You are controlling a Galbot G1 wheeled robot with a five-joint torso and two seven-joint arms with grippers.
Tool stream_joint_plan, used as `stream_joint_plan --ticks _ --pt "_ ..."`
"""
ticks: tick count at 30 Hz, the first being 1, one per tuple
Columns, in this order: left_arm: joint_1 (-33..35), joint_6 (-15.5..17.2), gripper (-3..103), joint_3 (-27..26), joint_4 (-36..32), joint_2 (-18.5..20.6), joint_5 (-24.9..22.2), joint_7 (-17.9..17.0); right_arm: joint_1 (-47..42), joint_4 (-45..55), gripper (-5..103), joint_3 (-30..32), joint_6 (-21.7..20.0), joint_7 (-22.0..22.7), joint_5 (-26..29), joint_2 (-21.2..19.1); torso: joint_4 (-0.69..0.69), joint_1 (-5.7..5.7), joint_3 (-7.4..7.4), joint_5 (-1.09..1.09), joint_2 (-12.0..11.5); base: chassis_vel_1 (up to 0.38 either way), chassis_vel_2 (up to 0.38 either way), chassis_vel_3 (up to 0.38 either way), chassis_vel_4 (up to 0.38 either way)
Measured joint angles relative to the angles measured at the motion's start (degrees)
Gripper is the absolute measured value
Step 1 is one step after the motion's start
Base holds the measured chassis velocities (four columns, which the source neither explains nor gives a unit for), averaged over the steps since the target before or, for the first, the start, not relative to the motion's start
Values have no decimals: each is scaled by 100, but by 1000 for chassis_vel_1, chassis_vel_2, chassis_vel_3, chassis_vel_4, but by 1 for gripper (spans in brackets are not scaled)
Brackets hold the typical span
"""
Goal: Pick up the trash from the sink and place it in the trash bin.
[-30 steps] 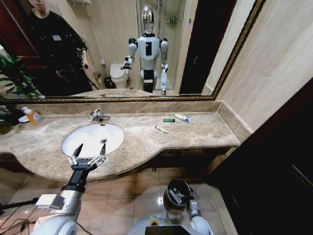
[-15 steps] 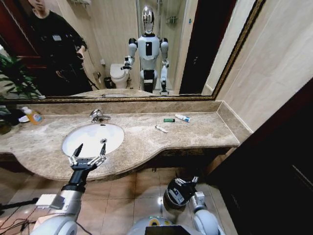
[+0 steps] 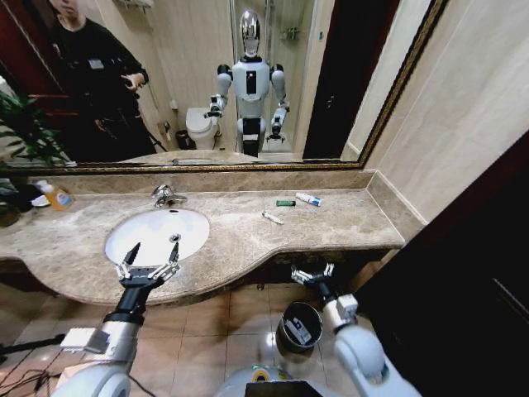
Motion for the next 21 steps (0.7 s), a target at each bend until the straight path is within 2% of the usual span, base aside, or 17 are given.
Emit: stream_joint_plan --ticks 5,10,11,13,21 --pt "1 0 100 0 0 0 0 0 835 -381 100 -217 -327 -146 536 -282 -1 0 0 0 0 0 0 0 0" --pt "0 0 100 0 0 1 0 0 1503 -805 100 -530 -432 -262 729 -435 1 0 0 0 0 0 0 0 0" --pt "0 0 100 0 0 0 0 1 1848 -1106 100 -671 -491 -406 821 -479 1 0 0 1 0 0 0 0 0" --pt "0 0 100 0 0 0 0 0 2269 -1538 100 -824 -500 -651 868 -502 1 1 0 0 0 0 0 0 0" --pt "0 0 100 0 0 0 0 0 3330 -2499 100 -1442 -491 -838 1027 -423 0 0 0 -1 0 0 0 0 0"
